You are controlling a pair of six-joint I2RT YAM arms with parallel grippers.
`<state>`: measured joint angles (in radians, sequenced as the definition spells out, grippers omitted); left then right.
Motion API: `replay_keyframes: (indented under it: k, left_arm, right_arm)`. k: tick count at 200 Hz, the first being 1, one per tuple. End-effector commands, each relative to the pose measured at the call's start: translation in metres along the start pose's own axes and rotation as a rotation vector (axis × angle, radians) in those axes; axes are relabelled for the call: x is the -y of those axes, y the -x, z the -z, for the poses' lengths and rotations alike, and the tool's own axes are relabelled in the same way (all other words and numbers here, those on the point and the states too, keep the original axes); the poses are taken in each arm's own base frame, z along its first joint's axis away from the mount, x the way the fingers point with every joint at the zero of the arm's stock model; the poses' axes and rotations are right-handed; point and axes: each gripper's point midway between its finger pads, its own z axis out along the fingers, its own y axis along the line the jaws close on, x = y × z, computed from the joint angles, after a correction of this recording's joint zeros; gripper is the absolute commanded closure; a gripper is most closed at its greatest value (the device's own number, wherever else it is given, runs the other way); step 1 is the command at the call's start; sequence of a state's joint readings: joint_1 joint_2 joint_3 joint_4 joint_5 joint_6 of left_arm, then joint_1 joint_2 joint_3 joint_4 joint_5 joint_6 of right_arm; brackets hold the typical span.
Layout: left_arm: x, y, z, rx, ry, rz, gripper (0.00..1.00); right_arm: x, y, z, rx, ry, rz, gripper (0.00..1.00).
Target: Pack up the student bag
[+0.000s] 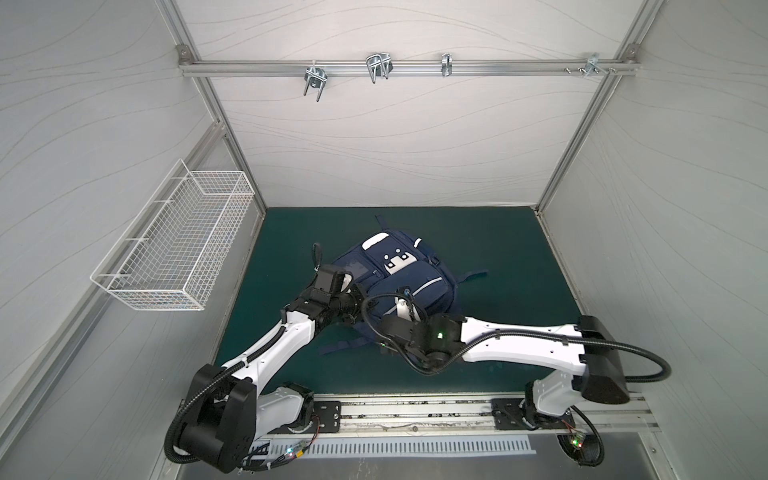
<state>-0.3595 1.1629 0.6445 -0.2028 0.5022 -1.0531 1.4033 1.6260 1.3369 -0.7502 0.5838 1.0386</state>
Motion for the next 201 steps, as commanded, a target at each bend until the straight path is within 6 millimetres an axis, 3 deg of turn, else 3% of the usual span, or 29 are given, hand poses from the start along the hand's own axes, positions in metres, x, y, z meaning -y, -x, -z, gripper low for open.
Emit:
replay_keyframes:
  k: [1,25,91,137,170,201]
  left_arm:
    - [0.055,0.0,0.015,0.03,-0.151,-0.073,1.0]
    - [0.058,-0.003,0.015,0.028,-0.169,-0.067,1.0]
    - [0.067,-0.014,0.014,-0.005,-0.213,-0.087,1.0]
    - [0.069,-0.021,0.01,-0.031,-0.226,-0.097,1.0]
    - [0.073,-0.023,0.012,-0.04,-0.239,-0.102,1.0]
    - [0.073,-0.025,0.011,-0.051,-0.245,-0.098,1.0]
  right_arm:
    - [0.028,0.006,0.003,0.024,-0.22,0.008,0.02]
    - [0.039,0.012,-0.004,0.034,-0.316,-0.016,0.01]
    - [0.033,0.036,-0.032,0.07,-0.239,-0.073,0.01]
    - [0.025,0.042,-0.053,0.06,-0.216,-0.08,0.01]
    - [0.038,0.045,-0.064,0.038,-0.273,-0.106,0.01]
    - [0.043,0.051,-0.063,0.06,-0.283,-0.119,0.01]
